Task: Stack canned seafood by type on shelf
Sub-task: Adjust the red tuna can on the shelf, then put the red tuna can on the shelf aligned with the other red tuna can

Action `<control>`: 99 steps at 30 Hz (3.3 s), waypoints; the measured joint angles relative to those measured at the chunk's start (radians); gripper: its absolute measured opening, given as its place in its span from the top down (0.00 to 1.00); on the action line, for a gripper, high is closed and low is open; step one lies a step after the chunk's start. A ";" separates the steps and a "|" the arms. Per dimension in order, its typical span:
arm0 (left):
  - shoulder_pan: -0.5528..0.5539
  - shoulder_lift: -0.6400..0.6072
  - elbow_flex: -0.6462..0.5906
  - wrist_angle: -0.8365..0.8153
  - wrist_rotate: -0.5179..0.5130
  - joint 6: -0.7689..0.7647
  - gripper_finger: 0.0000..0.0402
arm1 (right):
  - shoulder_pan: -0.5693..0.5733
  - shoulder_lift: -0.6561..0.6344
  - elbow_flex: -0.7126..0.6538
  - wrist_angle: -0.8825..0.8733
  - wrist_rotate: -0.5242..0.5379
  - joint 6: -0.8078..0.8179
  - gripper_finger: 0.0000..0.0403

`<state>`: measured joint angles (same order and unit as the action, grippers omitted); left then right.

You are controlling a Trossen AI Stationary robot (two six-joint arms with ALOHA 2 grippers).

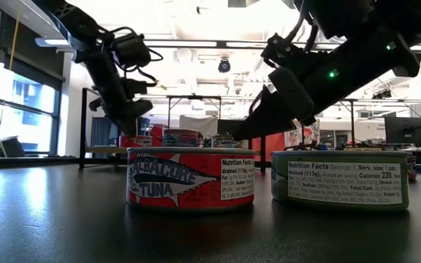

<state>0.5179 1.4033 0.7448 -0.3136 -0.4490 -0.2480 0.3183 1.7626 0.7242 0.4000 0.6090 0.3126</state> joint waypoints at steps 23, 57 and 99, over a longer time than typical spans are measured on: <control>-0.361 -0.129 -0.001 0.120 0.067 0.067 0.97 | 0.127 -0.291 0.000 -0.249 -0.024 -0.032 0.29; -0.910 0.135 -0.002 0.552 -0.244 -0.052 0.97 | -0.150 -0.290 0.021 -0.907 -0.367 0.645 0.95; -0.962 0.155 0.000 0.628 -0.202 0.085 1.00 | -0.065 0.058 0.058 0.148 -0.328 0.224 0.93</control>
<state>-0.4442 1.5584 0.7444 0.3140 -0.6513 -0.1634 0.2531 1.8202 0.7826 0.5482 0.2810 0.5362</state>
